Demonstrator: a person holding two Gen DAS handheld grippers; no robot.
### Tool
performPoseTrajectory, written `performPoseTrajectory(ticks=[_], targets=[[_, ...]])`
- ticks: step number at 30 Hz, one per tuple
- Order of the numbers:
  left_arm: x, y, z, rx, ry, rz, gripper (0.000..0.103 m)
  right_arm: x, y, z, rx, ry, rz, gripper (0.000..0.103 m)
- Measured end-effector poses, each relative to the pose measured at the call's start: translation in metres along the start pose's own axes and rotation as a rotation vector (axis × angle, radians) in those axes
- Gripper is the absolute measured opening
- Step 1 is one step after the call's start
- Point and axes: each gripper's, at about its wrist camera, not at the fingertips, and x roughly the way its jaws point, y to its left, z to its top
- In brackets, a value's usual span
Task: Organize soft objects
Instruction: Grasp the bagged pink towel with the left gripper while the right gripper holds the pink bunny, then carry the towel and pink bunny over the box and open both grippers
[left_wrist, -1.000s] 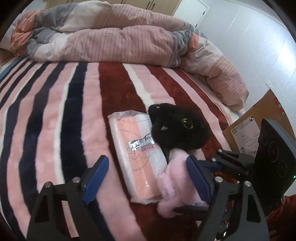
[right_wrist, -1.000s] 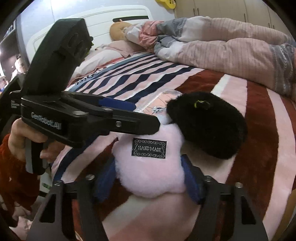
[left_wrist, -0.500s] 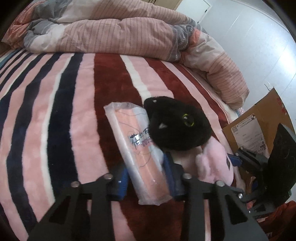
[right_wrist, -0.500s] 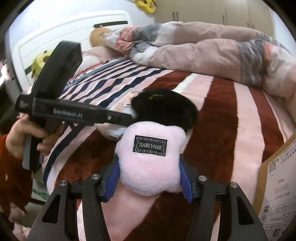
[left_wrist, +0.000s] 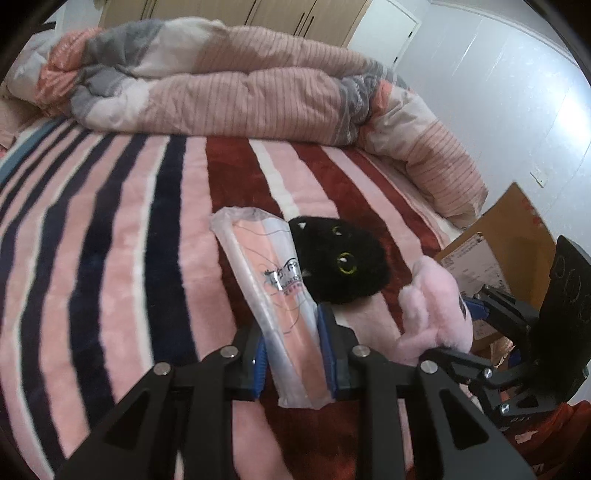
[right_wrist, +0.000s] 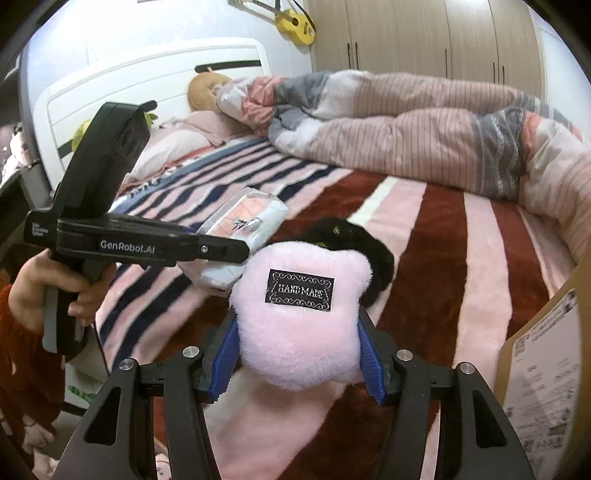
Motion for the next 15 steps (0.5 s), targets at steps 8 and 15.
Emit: performPoseTrajectory(ticks=[8,15], targets=[[-0.061,-0.033,-0.003,0.057,-0.089,0.005,0.022,-0.045,0.025,0.015,-0.021,-0.063,-0.032,0.054],[-0.097,-0.073,0.003,0.127,-0.147,-0.022,0.022,-0.093,0.027,0.028,-0.022,-0.128,-0.061,0.054]])
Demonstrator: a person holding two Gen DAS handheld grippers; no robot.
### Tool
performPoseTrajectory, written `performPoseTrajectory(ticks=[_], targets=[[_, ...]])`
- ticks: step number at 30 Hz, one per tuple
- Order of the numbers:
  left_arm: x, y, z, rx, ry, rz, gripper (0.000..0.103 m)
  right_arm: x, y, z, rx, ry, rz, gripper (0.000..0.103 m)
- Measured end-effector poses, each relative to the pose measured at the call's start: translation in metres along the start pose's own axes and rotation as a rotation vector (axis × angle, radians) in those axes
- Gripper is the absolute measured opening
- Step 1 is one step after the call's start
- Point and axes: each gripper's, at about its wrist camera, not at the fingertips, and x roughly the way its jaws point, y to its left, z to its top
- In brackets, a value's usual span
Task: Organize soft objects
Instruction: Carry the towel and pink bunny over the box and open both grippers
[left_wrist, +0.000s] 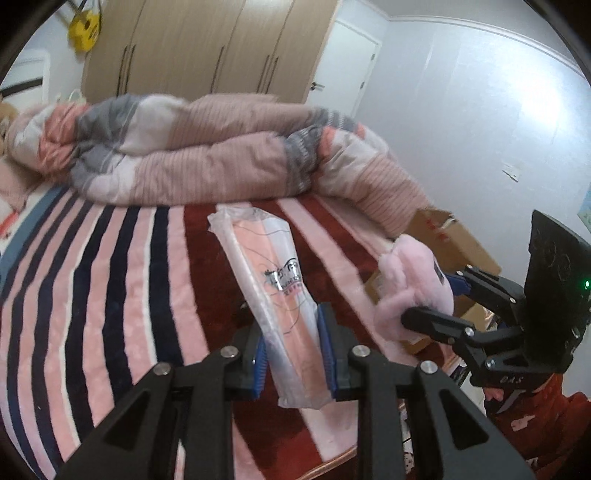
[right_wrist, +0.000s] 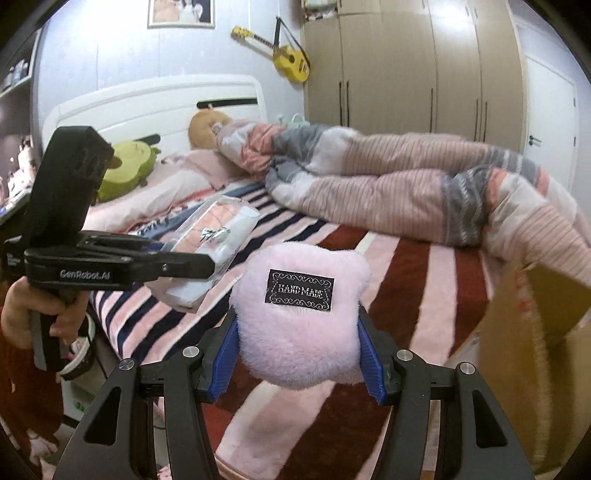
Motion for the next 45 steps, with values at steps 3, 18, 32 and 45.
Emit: performPoseTrajectory(ticks=[3,18,32,45], targets=[[-0.008,-0.023,0.009,0.038,-0.022,-0.013,0.022,-0.023,-0.007,0.007,0.004,-0.035,-0.016,0.054],[0.038,-0.158,0.051,0.207,-0.008,-0.145,0.022,-0.129,-0.079,0.002,0.080,-0.153,-0.122,0.054],[0.115,-0.223,0.062,0.282,0.112,-0.186,0.023,-0.126,-0.168,-0.043,0.142,-0.011,-0.187,0.060],[0.142,-0.224,0.060,0.280,0.160,-0.184,0.030,-0.107,-0.188,-0.054,0.146,0.038,-0.177,0.066]])
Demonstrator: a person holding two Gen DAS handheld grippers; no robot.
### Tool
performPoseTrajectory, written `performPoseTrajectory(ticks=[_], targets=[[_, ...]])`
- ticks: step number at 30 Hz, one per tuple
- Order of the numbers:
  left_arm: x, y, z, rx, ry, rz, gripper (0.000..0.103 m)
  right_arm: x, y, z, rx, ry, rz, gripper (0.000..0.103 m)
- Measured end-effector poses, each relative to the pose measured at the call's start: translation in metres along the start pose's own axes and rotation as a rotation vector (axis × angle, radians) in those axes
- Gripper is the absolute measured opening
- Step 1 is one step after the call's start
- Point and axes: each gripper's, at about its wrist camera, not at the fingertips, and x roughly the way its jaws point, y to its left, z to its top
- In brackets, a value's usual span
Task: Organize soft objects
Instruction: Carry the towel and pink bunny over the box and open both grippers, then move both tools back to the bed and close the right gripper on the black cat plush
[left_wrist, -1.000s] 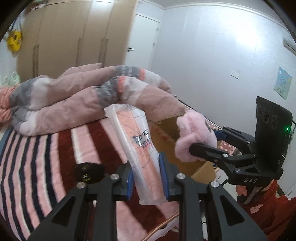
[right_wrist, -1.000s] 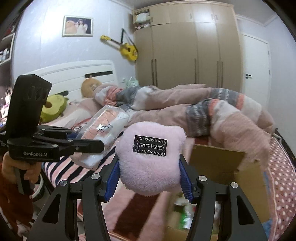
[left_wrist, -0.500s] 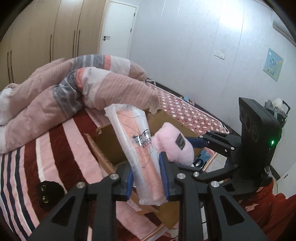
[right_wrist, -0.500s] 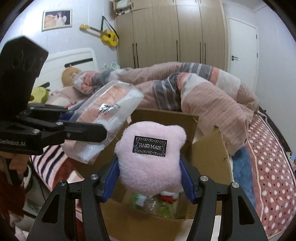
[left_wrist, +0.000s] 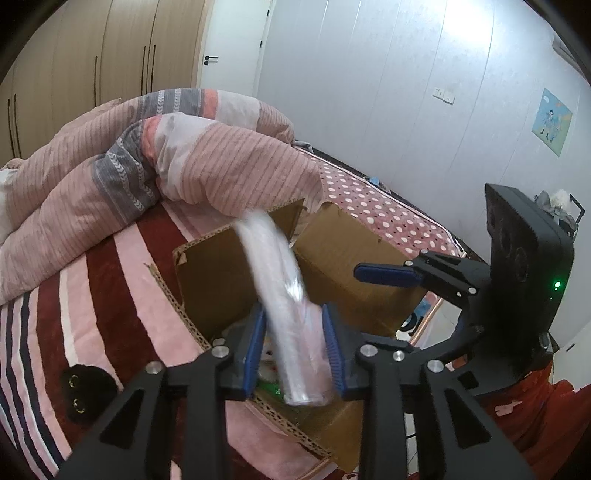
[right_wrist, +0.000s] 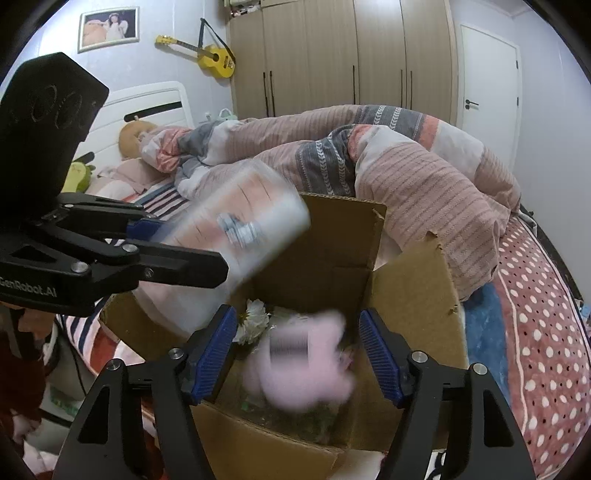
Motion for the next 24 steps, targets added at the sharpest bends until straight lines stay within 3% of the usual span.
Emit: performPoseTrajectory(ticks=[5,9,12,18,24], targets=[[-0.002,-0.001,0.000,0.000,-0.014,0.009,0.051,-0.005,0.001,0.000,-0.011,-0.003,-0.017,0.066],[-0.014,-0.001,0.000,0.003,-0.049,0.019,0.074,-0.009,0.001,0.000,-0.012,-0.003,-0.029,0.066],[-0.030,0.004,-0.001,-0.010,-0.085,0.026,0.084,-0.012,0.003,0.000,-0.006,-0.002,-0.024,0.066],[-0.073,0.022,-0.012,-0.037,-0.154,0.092,0.093,-0.020,0.017,0.008,-0.019,-0.012,-0.020,0.075],[-0.120,0.051,-0.036,-0.073,-0.210,0.181,0.101,-0.034,0.047,0.027,-0.026,-0.078,0.021,0.079]])
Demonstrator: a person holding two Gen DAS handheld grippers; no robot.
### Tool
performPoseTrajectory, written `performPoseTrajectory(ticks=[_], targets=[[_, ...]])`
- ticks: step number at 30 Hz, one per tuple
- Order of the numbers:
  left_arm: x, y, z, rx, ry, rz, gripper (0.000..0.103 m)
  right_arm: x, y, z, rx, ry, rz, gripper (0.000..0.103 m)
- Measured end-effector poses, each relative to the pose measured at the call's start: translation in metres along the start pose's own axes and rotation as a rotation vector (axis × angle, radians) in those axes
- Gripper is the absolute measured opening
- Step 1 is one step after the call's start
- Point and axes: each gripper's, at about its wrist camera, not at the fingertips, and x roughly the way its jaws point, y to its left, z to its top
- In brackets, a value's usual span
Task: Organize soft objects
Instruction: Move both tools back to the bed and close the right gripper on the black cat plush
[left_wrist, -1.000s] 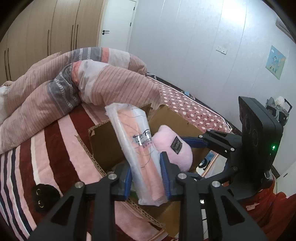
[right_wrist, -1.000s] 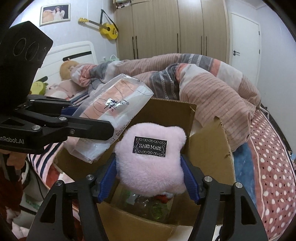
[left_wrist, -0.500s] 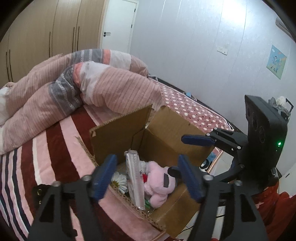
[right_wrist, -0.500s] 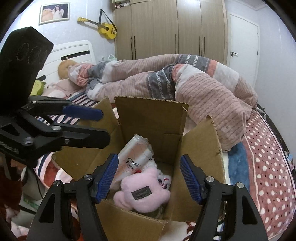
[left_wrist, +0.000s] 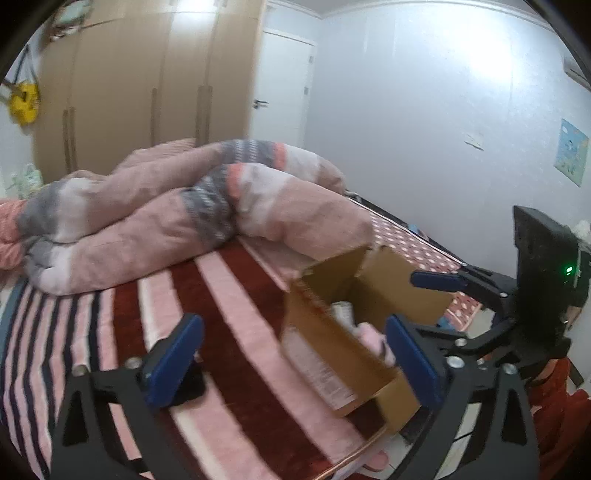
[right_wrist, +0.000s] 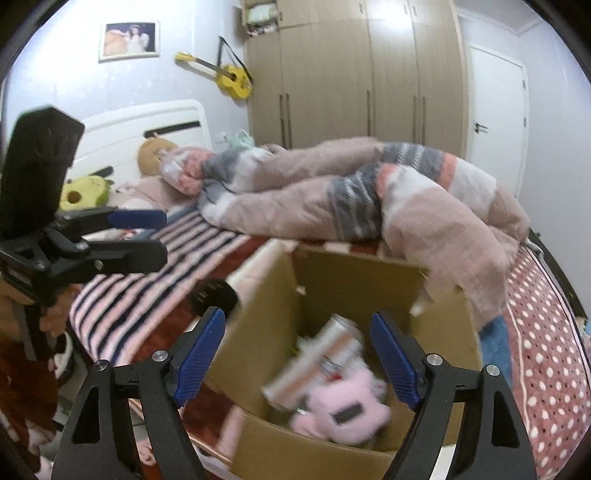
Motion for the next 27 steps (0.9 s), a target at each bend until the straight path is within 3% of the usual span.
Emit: performPoseTrajectory(ticks=[6,14,16,23,25,27], targets=[[-0.034,0.045,-0.020,-0.037,-0.021,0.092,0.101,0.001,0.052,0.020,-0.053,-0.041,0.057,0.079],[-0.049,0.106,-0.062,-0.095,-0.004,0.166,0.101,0.039,0.122,0.028,-0.121,0.009,0.130,0.083],[-0.045,0.119,-0.069,-0.114,0.008,0.167,0.101,0.054,0.136,0.027,-0.128,0.031,0.150,0.093],[-0.013,0.157,-0.091,-0.174,0.054,0.112,0.101,0.117,0.164,0.013,-0.131,0.108,0.178,0.093],[0.001,0.165,-0.097,-0.182,0.071,0.093,0.101,0.137,0.169,0.005,-0.137,0.127,0.220,0.093],[0.011,0.170,-0.100,-0.191,0.082,0.080,0.101,0.156,0.172,-0.003,-0.154,0.141,0.200,0.093]])
